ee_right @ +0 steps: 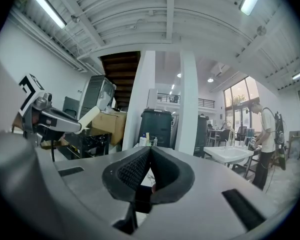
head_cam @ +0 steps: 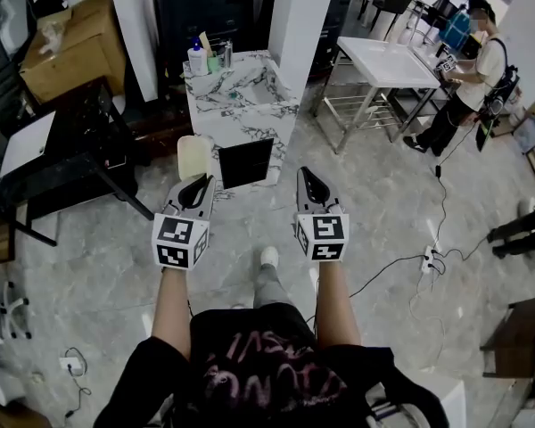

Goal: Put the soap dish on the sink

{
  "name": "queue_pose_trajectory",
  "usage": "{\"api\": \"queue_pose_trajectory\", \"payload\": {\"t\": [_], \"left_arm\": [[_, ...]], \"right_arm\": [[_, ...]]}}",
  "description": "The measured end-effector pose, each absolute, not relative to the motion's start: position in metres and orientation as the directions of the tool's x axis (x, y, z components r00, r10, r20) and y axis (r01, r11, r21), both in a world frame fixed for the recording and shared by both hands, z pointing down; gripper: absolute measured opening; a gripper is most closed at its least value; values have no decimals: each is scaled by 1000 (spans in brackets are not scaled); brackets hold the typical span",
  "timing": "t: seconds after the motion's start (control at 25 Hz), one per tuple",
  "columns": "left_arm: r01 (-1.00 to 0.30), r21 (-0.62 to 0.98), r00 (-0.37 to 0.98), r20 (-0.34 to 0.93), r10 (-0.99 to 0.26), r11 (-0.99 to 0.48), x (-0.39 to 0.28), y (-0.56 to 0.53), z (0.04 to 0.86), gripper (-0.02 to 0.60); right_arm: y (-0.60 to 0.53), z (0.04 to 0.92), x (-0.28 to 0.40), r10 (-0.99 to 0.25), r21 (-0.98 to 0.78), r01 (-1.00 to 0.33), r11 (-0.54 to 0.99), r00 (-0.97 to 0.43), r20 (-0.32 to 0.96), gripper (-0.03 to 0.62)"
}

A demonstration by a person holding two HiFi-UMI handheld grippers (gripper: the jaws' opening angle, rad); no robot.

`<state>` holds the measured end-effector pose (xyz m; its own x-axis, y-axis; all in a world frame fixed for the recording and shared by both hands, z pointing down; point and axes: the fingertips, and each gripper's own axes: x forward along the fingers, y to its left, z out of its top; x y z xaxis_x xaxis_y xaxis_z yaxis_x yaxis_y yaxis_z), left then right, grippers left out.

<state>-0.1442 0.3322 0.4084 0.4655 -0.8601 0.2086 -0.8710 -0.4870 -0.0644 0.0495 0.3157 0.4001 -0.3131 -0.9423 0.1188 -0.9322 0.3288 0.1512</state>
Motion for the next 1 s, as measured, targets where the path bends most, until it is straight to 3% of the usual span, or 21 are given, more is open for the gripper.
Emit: {"api": "queue_pose_trajectory", "payload": {"t": [0.36, 1.0], "left_arm": [[-863, -63, 469, 265, -842, -501, -133, 269, 429, 31], [-879, -70, 428, 316, -847, -471, -68, 64, 441, 31]], "right_arm": [[249, 422, 60, -941, 132, -937, 323, -303, 154, 14], [37, 440, 132, -921, 101, -927, 361, -339, 190, 14]]}}
